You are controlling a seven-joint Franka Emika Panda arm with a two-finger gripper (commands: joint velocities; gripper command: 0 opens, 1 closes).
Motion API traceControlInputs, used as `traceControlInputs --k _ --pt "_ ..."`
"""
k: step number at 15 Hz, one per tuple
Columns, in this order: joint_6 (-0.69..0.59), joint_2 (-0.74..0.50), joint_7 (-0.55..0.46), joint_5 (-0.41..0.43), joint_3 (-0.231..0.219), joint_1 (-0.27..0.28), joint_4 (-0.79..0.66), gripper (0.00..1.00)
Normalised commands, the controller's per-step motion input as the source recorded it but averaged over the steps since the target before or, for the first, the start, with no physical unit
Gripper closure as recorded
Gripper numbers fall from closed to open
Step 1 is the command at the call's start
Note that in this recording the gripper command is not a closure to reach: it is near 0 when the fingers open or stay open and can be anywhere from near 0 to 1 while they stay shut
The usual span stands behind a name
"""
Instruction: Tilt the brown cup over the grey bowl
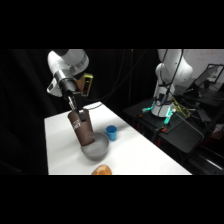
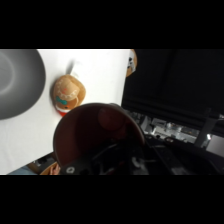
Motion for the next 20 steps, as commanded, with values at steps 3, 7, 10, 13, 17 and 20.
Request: traceControlInputs --k 3,7,10,13,17,20 --pt "-0.65 0.27 -0.23 0.471 -0.021 -0.212 0.46 0.1" --pt "-0.57 0.26 -0.19 0.432 -0.041 -0.107 0.36 0.1" --pt "-0.12 -0.07 -0.01 -0.095 -0.192 0.228 0.11 0.1" --pt "0.42 -0.48 0.07 -0.418 -0.224 0.443 -0.37 0.1" --pt "0.47 -0.7 0.13 -0.515 -0.112 0.35 -0.67 0.11" --pt "0.51 -0.86 0.21 -0.581 -0.005 0.286 -0.88 0.13"
